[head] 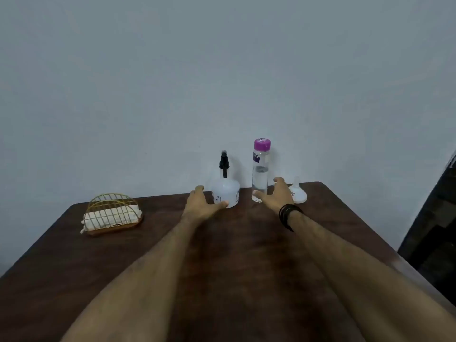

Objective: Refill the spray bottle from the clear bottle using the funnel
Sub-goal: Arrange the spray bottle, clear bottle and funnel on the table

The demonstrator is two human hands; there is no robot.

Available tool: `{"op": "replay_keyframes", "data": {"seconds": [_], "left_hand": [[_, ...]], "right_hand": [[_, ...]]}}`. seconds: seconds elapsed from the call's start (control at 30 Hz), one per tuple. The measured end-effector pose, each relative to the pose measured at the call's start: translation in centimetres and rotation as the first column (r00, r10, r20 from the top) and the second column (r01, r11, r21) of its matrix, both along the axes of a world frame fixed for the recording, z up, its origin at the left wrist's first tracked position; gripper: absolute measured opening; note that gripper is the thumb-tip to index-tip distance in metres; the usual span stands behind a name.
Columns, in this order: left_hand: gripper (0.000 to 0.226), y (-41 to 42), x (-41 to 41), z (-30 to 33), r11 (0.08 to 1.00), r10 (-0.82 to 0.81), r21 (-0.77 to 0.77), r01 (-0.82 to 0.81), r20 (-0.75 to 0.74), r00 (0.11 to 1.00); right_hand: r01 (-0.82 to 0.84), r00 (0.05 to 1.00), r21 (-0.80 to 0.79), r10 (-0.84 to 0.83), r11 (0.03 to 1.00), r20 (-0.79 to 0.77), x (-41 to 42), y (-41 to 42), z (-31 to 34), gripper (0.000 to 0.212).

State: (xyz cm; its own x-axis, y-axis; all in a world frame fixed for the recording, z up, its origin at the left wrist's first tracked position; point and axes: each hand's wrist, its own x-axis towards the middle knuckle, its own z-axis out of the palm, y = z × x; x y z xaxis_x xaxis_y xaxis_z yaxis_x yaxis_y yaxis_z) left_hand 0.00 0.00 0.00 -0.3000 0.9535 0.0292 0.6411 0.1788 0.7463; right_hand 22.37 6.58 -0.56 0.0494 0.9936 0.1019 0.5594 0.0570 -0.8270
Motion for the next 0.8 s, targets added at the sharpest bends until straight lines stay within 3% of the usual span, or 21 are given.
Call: {"op": "replay_keyframes", "data": {"seconds": [0.23, 0.43, 0.67, 0.8], "left_hand": [[0.112, 5.7, 1.7, -0.9, 0.987, 0.075, 0.129, -0.098, 0.172, 0.982], [0.068, 7.5, 2.4, -2.7, 0.984, 0.026, 0.166, -0.064, 0.220, 0.975], [0.071, 3.3, 1.7, -3.6, 0.984, 0.033, 0.161, -0.074, 0.246, 0.969], [0.091, -0.1, 1.1, -3.5, 0.985, 0.051, 0.147, -0.089, 0.246, 0.968]], "right_hand": [[-0.035, 0.991, -0.004, 0.034, 0.999, -0.129, -1.7, 4.5, -1.6, 0.074], [-0.037, 0.995, 0.014, 0.038, 0.999, -0.092, -1.9, 5.6, -3.5, 0.058], [-0.014, 0.997, 0.029, 0.016, 0.999, -0.070, -1.6, 2.4, -3.5, 0.056], [-0.006, 0.999, 0.038, 0.008, 0.999, -0.045, -1.3, -0.9, -3.0, 0.053]]}}
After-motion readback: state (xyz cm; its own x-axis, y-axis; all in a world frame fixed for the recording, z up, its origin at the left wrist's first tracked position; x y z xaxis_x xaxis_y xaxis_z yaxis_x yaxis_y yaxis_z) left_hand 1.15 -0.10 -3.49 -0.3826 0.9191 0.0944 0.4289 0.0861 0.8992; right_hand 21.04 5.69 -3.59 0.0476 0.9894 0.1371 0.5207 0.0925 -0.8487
